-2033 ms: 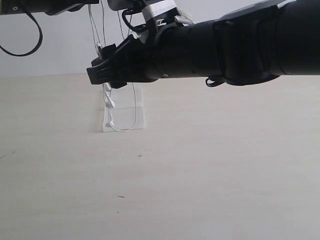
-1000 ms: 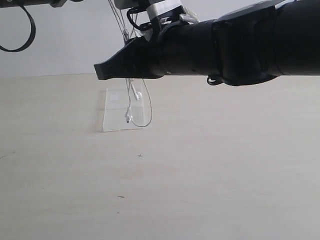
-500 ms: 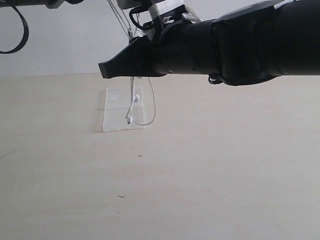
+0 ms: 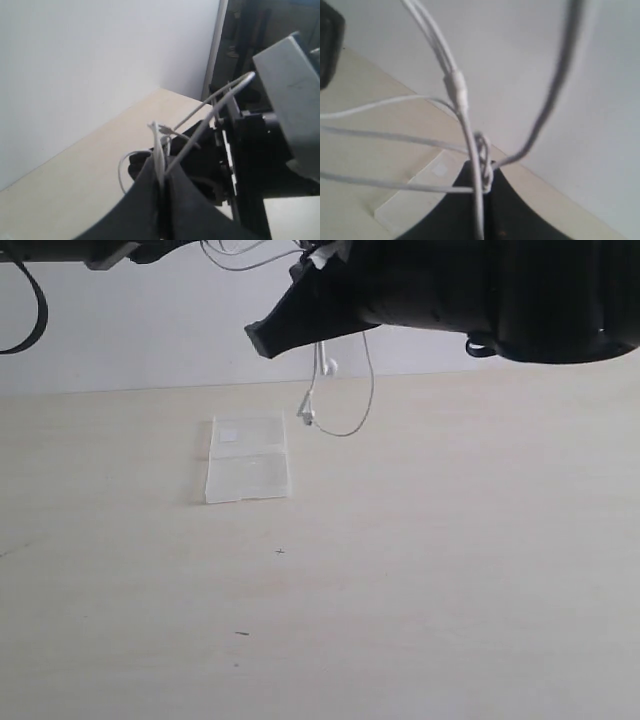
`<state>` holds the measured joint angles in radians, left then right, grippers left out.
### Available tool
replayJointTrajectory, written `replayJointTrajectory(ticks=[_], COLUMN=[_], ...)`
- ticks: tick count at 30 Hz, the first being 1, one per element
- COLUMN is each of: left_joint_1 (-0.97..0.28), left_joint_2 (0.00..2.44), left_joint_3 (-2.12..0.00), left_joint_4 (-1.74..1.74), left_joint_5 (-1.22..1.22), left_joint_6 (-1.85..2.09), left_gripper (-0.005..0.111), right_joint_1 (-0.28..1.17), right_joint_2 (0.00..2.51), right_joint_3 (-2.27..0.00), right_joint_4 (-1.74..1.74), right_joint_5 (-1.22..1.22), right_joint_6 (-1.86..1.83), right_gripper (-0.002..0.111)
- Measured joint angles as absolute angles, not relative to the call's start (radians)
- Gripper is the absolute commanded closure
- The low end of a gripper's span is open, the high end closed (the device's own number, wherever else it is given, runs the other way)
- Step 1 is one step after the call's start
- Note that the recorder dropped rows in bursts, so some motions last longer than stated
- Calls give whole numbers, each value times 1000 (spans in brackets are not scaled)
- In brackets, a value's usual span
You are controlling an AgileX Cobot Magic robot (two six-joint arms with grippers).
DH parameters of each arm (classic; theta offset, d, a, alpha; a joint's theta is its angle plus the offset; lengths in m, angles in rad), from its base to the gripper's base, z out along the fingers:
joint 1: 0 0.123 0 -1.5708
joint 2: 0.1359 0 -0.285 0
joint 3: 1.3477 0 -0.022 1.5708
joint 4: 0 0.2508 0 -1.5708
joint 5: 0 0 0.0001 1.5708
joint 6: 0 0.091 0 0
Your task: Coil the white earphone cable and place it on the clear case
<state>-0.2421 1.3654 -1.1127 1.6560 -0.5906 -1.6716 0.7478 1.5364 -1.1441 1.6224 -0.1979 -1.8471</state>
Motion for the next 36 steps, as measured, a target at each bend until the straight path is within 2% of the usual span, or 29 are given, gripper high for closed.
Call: replayJointTrajectory(ticks=[4,9,11,14,15,16,33,34,36], left_joint_1=[-244,-244,-251,-271,-273,-278,-256,-246,-220], left_joint_2=[1365,1375,1393,1416,1422,1422,1422,1422,1422], left_joint_3=[-1103,-1071,-1071,-1061,-1061,-1061,-1003,-994,-971], left_joint_4=[1681,1677,1671,1674,1674,1667,1748,1748,1748], left_joint_5=[-586,-595,-620,-644,-657,-667,-698,-682,-628], left_joint_6=[-1697,-1701,-1701,-1701,-1701,-1701,-1851,-1851,-1851], left_gripper=[107,105,92,56,48,44,45,47,59], right_joint_1=[748,754,754,750,748,748,748,748,748], right_joint_2=[1514,1473,1464,1463,1461,1459,1459,1459,1459], right_joint_3=[-1144,-1144,-1144,-1144,-1144,-1144,-1144,-1144,-1144], right_joint_4=[1723,1739,1741,1741,1744,1744,1656,1646,1637], right_joint_5=[-334,-335,-324,-348,-352,-355,-574,-588,-605], right_joint_6=[-2089,-2094,-2094,-2096,-2096,-2096,-2096,-2096,-2096], right_gripper=[108,108,108,108,108,108,108,108,108])
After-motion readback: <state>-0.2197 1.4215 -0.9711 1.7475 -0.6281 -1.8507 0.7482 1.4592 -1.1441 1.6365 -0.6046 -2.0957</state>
